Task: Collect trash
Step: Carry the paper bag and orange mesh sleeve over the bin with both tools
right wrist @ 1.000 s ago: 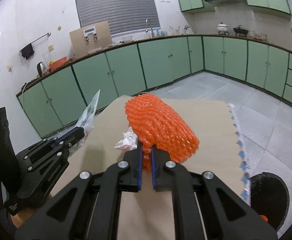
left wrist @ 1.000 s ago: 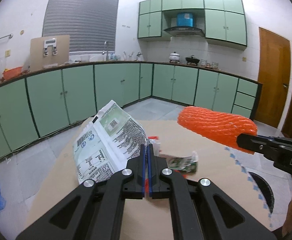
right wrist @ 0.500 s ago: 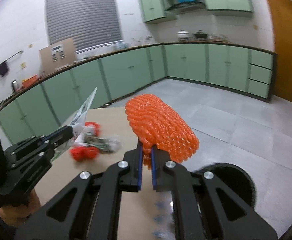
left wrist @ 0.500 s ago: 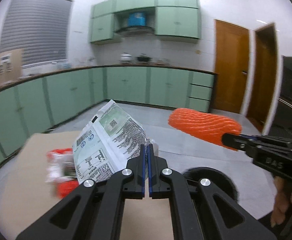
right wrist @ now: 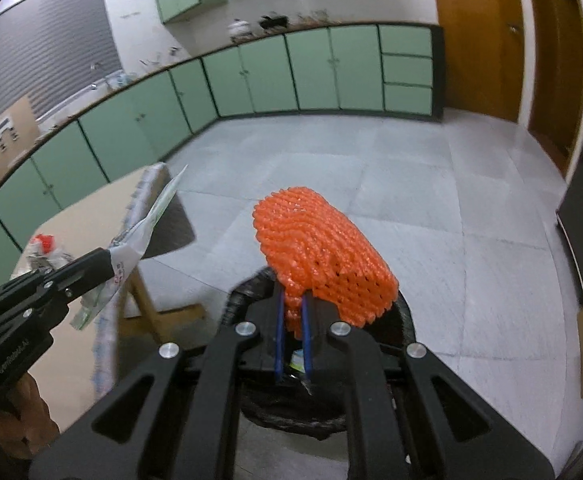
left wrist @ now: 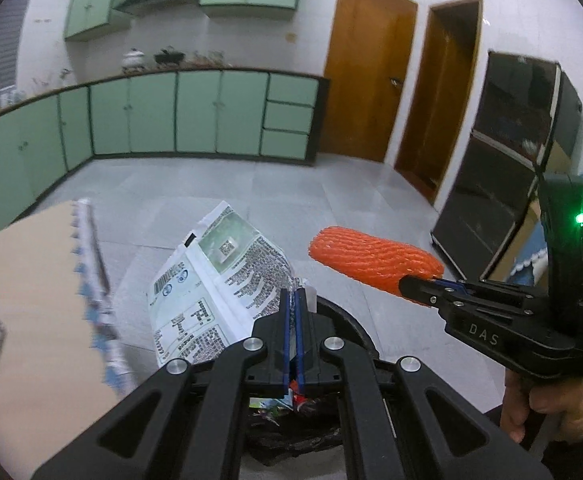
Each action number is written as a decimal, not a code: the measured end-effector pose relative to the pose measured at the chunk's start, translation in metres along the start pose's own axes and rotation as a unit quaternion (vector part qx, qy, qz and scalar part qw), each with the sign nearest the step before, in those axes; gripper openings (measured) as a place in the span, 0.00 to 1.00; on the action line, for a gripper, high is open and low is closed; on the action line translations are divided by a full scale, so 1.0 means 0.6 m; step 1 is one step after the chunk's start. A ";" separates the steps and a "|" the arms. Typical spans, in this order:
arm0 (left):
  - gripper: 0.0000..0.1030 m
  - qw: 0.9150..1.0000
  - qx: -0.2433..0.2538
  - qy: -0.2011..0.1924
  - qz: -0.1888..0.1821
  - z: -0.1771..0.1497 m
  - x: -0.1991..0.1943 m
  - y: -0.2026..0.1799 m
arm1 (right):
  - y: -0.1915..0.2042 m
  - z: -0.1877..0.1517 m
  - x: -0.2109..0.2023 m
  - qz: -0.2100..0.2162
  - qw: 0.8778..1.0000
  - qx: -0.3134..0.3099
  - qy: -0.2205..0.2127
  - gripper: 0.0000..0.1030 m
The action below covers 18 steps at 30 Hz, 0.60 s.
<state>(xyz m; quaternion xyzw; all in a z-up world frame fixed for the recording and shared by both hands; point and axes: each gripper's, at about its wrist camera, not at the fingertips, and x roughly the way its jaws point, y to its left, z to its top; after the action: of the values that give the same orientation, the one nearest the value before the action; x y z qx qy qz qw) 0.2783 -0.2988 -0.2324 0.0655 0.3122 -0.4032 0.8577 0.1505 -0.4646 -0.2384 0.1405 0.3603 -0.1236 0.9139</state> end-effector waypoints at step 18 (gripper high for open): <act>0.03 0.994 -0.027 0.103 -0.014 -0.013 0.204 0.005 | -0.024 0.011 0.159 -0.014 0.997 0.031 0.075 0.07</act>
<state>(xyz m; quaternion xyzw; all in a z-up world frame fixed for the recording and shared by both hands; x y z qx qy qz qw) 0.3354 -0.3732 -0.3111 0.0793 0.4108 -0.3977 0.8165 0.2175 -0.4922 -0.3021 0.1720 0.4255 -0.1366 0.8779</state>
